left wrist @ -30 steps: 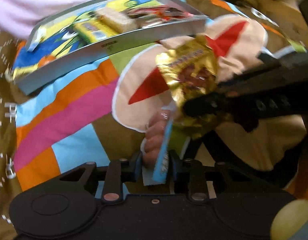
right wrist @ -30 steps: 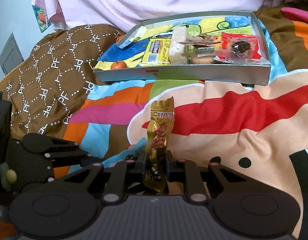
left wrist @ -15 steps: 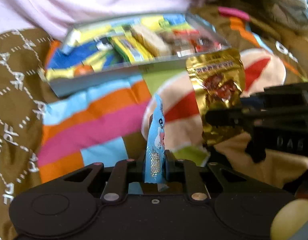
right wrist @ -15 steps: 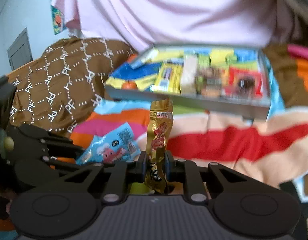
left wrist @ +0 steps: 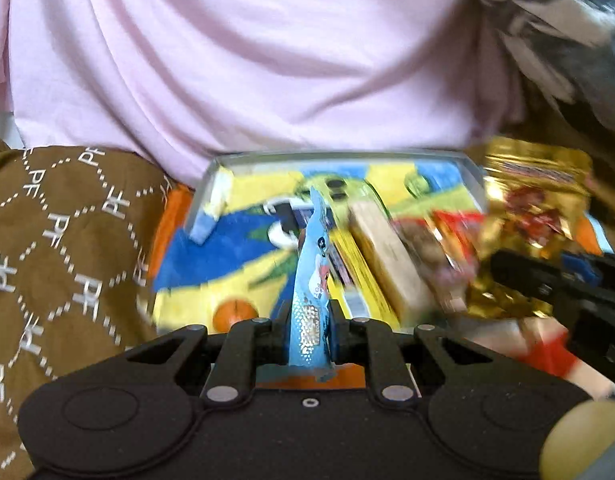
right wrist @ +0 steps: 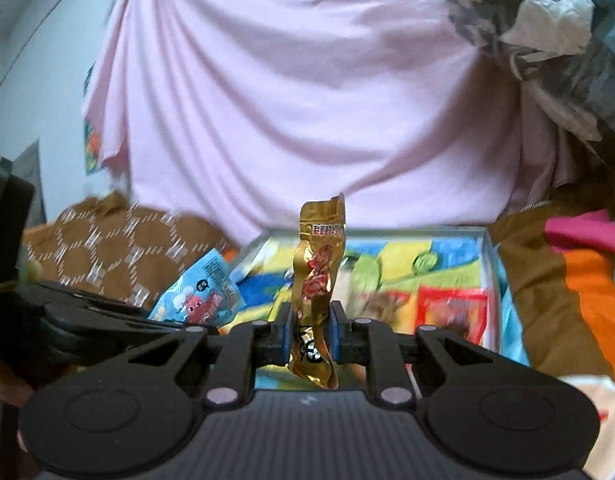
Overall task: Organize snacks
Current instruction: 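Carry the gold jerky packet and blue packet over the tray with both tools, then open both tools to release the two packets into the tray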
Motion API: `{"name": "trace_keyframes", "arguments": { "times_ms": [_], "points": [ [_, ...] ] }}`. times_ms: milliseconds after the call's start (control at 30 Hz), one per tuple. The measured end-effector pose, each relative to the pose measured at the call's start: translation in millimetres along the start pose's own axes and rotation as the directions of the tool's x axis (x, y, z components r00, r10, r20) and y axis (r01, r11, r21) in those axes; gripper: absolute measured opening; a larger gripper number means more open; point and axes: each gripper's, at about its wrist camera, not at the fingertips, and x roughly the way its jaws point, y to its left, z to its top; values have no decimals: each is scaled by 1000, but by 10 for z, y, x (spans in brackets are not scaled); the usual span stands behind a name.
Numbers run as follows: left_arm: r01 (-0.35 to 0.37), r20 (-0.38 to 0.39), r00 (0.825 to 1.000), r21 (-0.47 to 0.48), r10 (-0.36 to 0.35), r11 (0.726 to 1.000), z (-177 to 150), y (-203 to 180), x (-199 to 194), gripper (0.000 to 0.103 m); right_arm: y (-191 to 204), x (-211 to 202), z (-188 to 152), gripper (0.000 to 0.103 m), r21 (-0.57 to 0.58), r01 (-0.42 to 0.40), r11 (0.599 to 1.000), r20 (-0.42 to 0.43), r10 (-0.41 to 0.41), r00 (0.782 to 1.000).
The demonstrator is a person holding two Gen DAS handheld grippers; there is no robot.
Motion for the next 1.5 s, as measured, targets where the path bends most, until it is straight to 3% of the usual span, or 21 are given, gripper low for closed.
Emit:
{"name": "trace_keyframes", "arguments": {
  "times_ms": [200, 600, 833, 900, 1067, 1200, 1333, 1400, 1500],
  "points": [
    [-40, 26, 999, -52, 41, 998, 256, 41, 418, 17, -375, 305, 59, 20, 108, 25, 994, 94, -36, 995],
    [-127, -12, 992, -3, 127, 992, 237, 10, 847, 18, -837, 665, -217, 21, 229, 52, 972, 28, -59, 998],
    [-150, -10, 989, 25, 151, 988, 233, -63, 850, 21, -824, 679, -228, 34, 236, 116, 965, -8, -118, 993],
    [-155, -3, 988, 33, 156, 987, 239, -84, 844, 30, -812, 688, -234, 39, 227, 140, 964, -19, -139, 990],
    [-150, 7, 989, 34, 150, 988, 250, -132, 824, 47, -745, 696, -227, 73, 195, 160, 968, -14, -160, 987],
    [-155, 19, 988, 6, 154, 988, 230, -145, 790, 64, -708, 696, -223, 83, 164, 177, 970, -18, -176, 984],
    [-166, 30, 986, -39, 167, 985, 223, -109, 742, 81, -729, 682, -204, 100, 170, 147, 974, -23, -146, 989],
    [-173, 26, 984, -67, 175, 983, 224, -77, 717, 85, -725, 679, -185, 102, 159, 120, 980, -34, -116, 993],
    [-187, 26, 981, -103, 190, 977, 231, -36, 658, 90, -662, 660, -153, 103, 104, 145, 984, -53, -140, 989]
  ]
}}
